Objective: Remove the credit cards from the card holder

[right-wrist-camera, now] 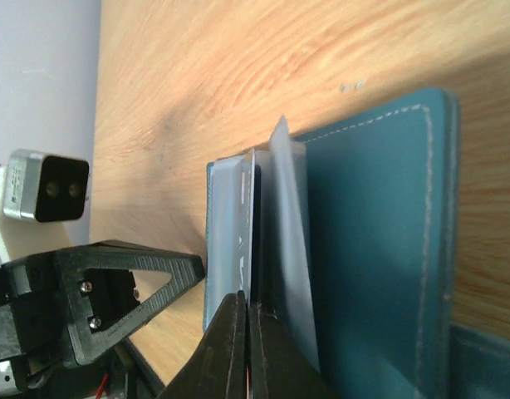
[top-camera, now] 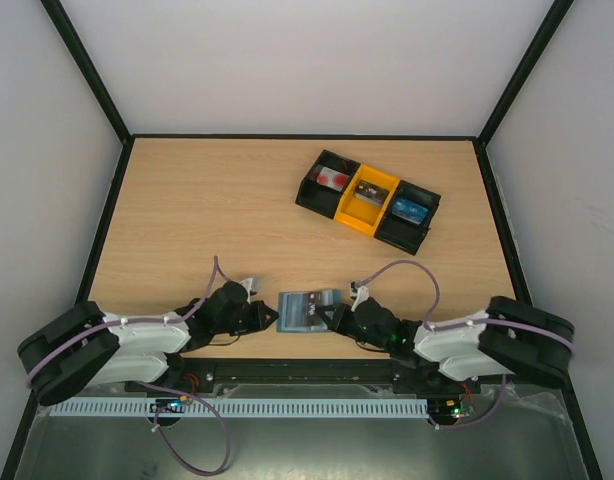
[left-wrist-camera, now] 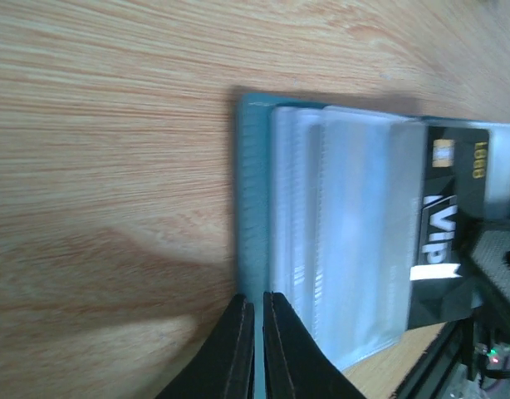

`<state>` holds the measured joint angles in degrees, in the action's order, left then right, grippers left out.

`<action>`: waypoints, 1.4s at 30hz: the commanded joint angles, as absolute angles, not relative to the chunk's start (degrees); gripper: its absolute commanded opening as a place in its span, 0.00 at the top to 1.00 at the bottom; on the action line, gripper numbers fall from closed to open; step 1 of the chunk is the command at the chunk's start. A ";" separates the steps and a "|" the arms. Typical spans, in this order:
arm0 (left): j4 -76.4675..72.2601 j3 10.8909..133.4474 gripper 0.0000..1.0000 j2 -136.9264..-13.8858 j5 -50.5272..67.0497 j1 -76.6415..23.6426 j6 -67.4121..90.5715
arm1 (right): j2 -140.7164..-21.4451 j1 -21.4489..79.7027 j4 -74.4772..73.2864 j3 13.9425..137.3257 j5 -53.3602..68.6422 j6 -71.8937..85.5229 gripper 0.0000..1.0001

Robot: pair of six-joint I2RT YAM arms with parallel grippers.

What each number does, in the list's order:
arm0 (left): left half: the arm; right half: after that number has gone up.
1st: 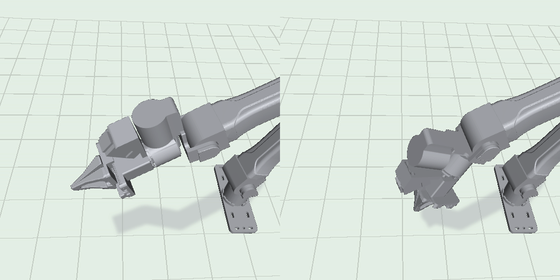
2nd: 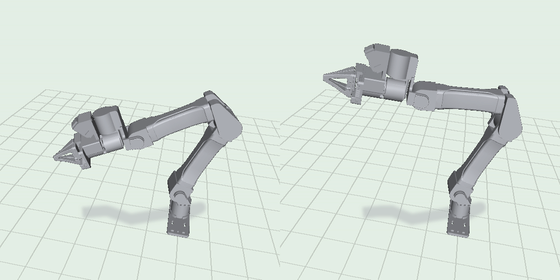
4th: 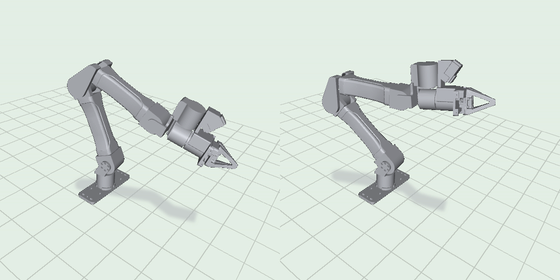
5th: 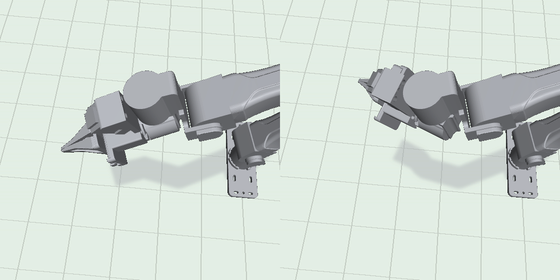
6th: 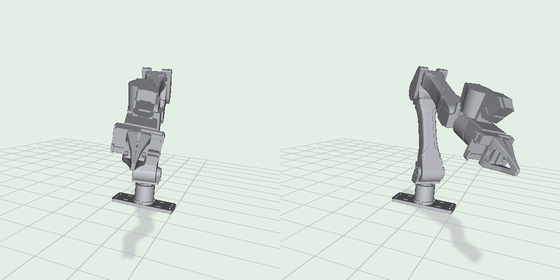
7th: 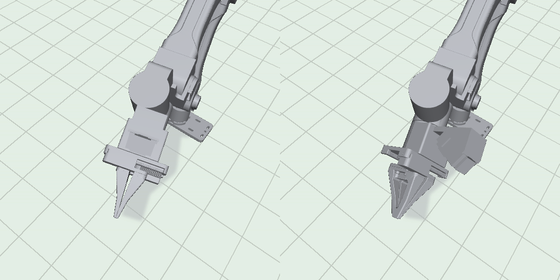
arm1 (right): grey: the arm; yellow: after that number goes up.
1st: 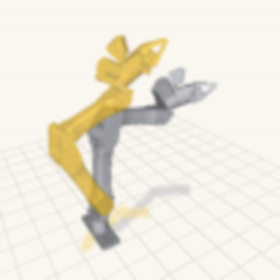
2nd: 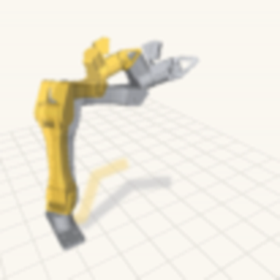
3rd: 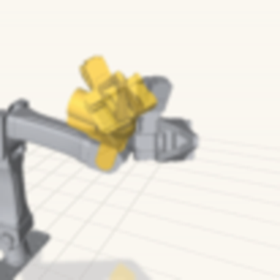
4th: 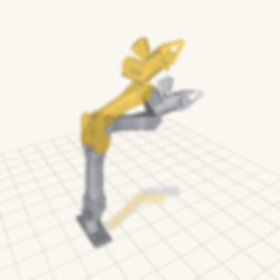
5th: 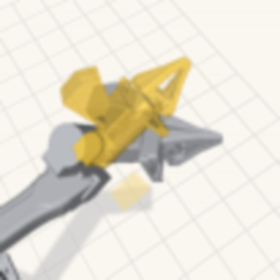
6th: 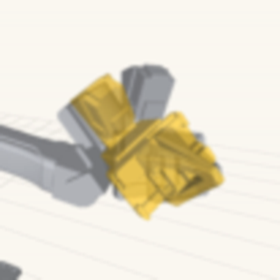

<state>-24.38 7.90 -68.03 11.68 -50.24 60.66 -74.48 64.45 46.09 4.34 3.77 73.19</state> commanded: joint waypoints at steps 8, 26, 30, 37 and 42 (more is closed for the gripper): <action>-16.35 7.23 0.89 -65.46 8.58 -50.68 60.42 | -50.80 64.57 12.36 7.82 -9.15 65.97 0.98; -18.83 16.66 0.77 -67.33 11.23 -52.23 53.98 | -51.12 64.55 10.64 7.17 -8.64 68.36 0.98; -25.35 18.45 0.76 -73.05 14.57 -52.39 52.91 | -47.82 64.59 6.21 7.14 -11.15 69.80 0.98; -30.23 24.81 0.72 -81.61 15.95 -56.10 51.06 | -45.75 64.58 8.08 4.60 -9.51 69.98 0.98; -35.02 27.60 0.72 -86.12 16.83 -57.48 50.49 | -49.26 64.57 9.70 4.65 -7.71 69.96 0.98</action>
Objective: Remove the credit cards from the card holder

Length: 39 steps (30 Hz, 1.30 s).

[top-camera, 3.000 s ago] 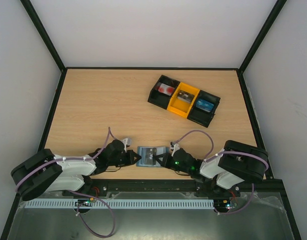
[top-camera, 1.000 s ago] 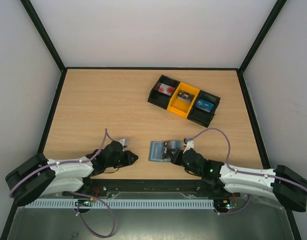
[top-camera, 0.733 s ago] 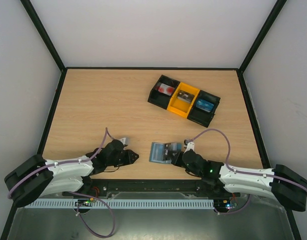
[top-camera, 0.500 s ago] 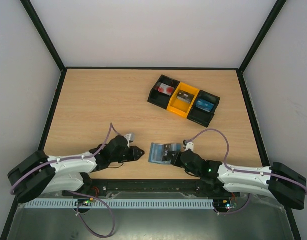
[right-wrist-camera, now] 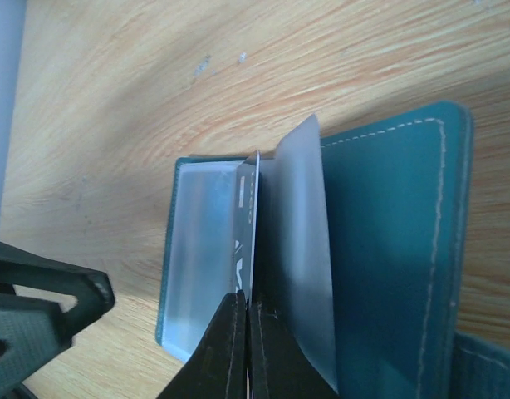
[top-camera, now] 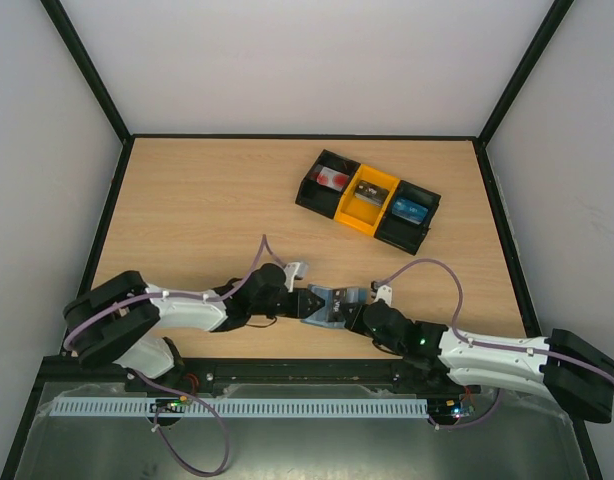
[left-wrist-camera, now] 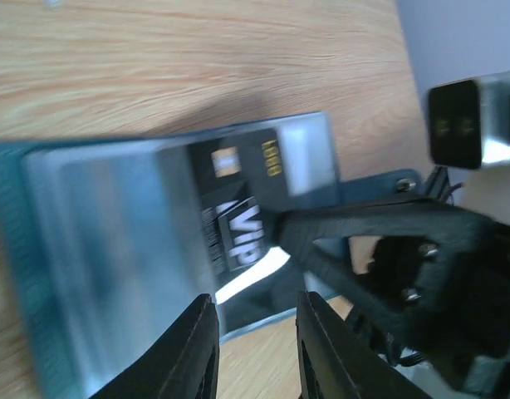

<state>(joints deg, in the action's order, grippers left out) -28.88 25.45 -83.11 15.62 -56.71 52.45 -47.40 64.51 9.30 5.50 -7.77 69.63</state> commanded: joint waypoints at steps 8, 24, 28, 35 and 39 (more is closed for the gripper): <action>-36.51 29.64 0.75 -96.87 13.40 -57.48 51.15 | -48.17 64.56 5.67 5.84 -9.45 70.19 0.98; -27.46 26.93 0.76 -104.56 3.74 -57.44 54.68 | -39.76 64.51 -5.42 7.05 -13.69 71.33 0.98; -27.02 25.75 0.77 -104.60 2.76 -57.48 55.34 | -36.93 64.53 -1.57 5.04 -12.60 72.66 0.98; -27.43 23.81 0.77 -103.22 2.89 -57.47 56.73 | -32.89 64.51 -4.07 6.29 -13.30 70.52 0.98; -30.92 21.70 0.76 -98.43 7.21 -57.16 60.07 | -31.10 64.51 -7.48 7.87 -12.76 67.98 0.98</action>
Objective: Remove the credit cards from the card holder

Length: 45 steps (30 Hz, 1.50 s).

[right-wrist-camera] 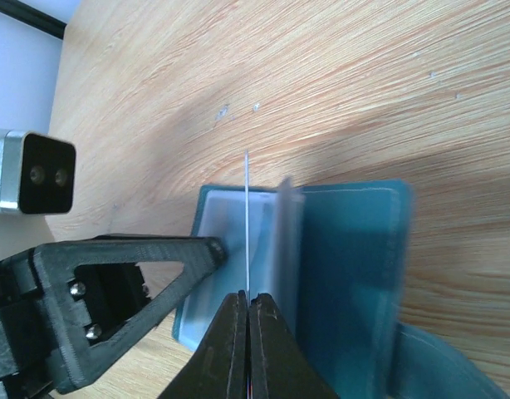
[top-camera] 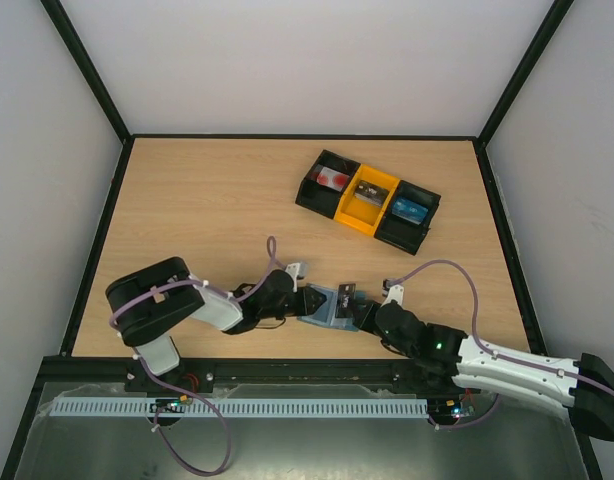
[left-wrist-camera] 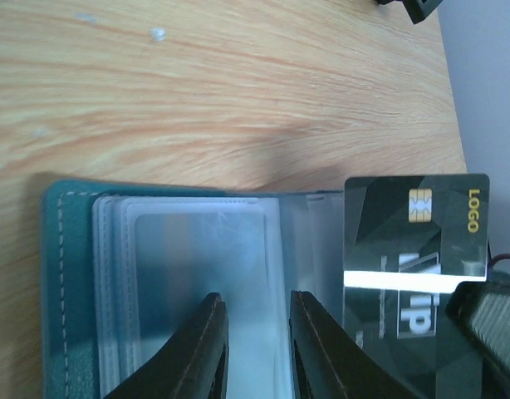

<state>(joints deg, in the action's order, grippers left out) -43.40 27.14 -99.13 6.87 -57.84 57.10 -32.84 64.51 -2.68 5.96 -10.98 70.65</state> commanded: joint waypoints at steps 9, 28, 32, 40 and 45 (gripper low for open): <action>-24.82 27.70 0.59 -80.47 17.32 -55.62 57.44 | -26.20 64.52 -4.68 9.89 -1.26 55.68 0.98; 3.32 31.13 0.34 -52.63 25.14 -52.62 37.28 | -24.87 64.54 8.51 12.32 26.19 45.62 0.98; 2.72 30.50 0.36 -51.29 30.59 -52.21 36.29 | -26.35 64.61 11.15 11.58 28.51 46.21 0.98; -1.51 27.57 0.58 -51.35 38.26 -52.12 36.16 | -27.14 64.61 15.16 9.92 29.71 47.74 0.98; -4.40 26.59 0.92 -50.29 39.93 -52.13 37.06 | -27.24 64.66 16.78 9.06 29.79 48.75 0.98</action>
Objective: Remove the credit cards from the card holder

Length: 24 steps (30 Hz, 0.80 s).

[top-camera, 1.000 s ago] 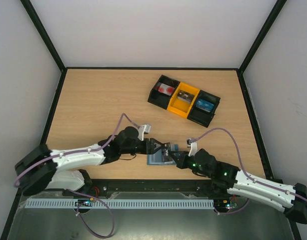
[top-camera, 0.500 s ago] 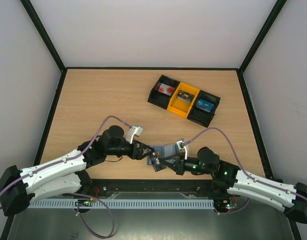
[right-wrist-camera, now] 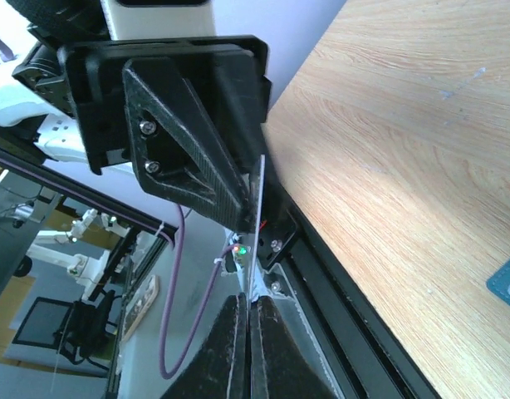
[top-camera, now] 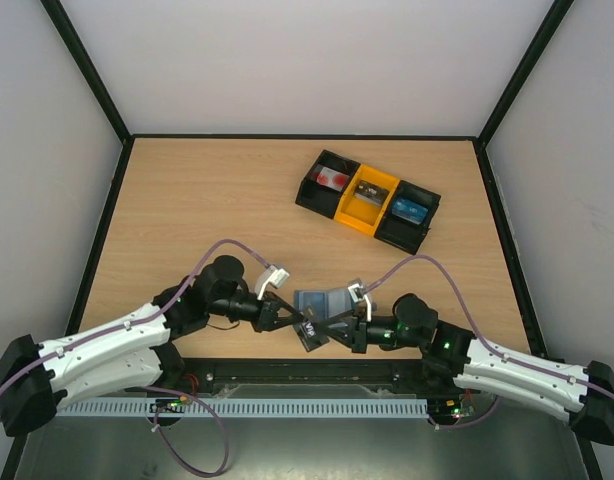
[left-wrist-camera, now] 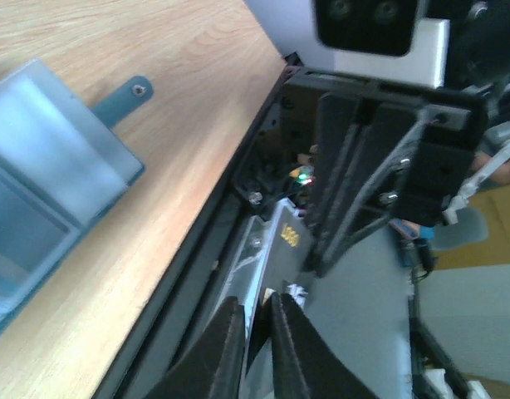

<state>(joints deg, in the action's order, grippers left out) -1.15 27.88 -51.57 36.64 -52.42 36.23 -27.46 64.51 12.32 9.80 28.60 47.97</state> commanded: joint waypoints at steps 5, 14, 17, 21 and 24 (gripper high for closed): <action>-5.05 26.31 0.97 -49.60 37.15 -52.12 38.90 | -25.67 64.54 16.07 8.28 24.66 50.85 0.89; -9.83 22.95 0.97 -45.46 24.54 -52.00 44.55 | -15.92 64.61 17.79 2.07 9.03 59.75 0.40; -14.57 20.87 0.97 -43.78 20.58 -51.95 48.54 | -14.83 64.52 21.51 0.04 7.30 62.78 0.33; -22.65 16.79 0.98 -42.82 16.29 -51.99 54.75 | -16.70 64.61 26.08 -0.95 5.29 65.22 0.31; -28.24 14.49 0.98 -42.34 13.71 -52.03 58.16 | -20.65 64.62 32.11 -1.65 5.30 67.28 0.33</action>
<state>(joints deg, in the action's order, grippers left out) -17.80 16.93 -43.29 19.40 -52.31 51.66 -17.28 64.47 21.58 0.51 8.03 63.24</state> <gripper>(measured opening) 0.028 0.682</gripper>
